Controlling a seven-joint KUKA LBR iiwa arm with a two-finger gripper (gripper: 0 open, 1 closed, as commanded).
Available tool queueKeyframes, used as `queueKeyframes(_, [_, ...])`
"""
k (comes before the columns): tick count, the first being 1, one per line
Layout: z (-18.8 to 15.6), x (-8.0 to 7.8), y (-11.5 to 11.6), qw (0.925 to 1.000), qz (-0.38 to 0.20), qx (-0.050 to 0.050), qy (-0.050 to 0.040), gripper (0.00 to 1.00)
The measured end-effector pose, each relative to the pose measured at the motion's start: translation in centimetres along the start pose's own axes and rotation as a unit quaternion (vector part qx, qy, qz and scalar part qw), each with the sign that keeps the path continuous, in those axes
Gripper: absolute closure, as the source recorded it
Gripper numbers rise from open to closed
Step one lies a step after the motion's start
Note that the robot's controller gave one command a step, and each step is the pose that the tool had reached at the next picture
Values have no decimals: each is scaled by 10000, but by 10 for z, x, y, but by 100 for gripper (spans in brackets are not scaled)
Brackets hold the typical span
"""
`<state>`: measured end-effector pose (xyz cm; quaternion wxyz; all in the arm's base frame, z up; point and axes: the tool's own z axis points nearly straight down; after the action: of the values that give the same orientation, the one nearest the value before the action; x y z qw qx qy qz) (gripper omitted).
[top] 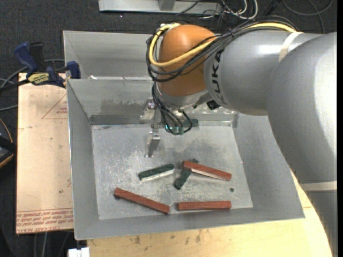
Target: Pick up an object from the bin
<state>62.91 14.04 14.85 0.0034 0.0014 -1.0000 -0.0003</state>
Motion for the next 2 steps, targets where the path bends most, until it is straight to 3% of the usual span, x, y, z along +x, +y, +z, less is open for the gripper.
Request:
queueKeyframes(1, [-5, -2, 0, 10000, 10, -4, -38, 0])
queueKeyframes(2, [63, 70, -1, 9788, -2049, 2, -30, 100])
